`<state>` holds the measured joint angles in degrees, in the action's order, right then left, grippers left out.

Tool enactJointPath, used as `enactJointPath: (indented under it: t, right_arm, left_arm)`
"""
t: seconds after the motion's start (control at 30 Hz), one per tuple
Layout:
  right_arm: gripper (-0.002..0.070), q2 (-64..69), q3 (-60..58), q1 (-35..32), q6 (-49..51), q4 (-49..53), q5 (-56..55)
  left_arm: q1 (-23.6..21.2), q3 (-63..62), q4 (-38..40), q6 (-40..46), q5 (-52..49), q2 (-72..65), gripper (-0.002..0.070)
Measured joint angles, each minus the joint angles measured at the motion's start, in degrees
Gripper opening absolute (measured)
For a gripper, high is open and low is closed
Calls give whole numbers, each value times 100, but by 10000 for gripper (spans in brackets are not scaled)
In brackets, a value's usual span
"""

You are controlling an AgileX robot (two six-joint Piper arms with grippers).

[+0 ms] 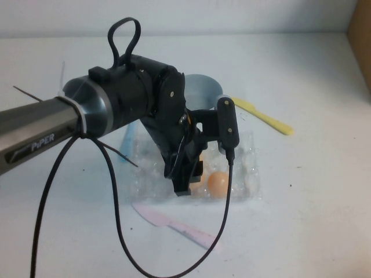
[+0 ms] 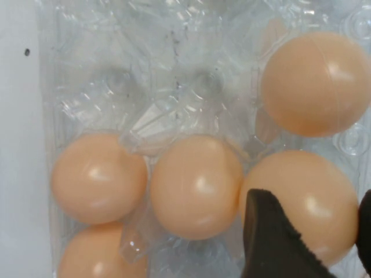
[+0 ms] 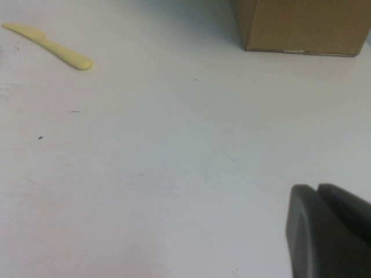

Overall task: Take an egg out of the egg box
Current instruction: Pick up the egg from the plastic box

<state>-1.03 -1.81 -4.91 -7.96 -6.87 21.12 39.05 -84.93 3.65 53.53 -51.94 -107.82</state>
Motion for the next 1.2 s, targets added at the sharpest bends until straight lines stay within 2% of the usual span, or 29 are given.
enactJointPath:
  t: [0.37,0.6,0.87,0.93,1.1,1.2]
  right_arm:
    - [-18,0,0,0,0,0,0]
    - [-18,0,0,0,0,0,0]
    - [-18,0,0,0,0,0,0]
    - [-18,0,0,0,0,0,0]
    - [-18,0,0,0,0,0,0]
    - [-18,0,0,0,0,0,0]
  left_arm:
    - [0,0,-23,-15,-85,437,226]
    - [0,-573,-40,-577,-434,560,221]
    - [0,-538,-40,-890,-1031,348,228]
    - [0,-324,-40,-879,-1074,301,262]
    - [118,172,-40,-748,-1008,272,477]
    - [224,241,-40,-734,-881,306,548]
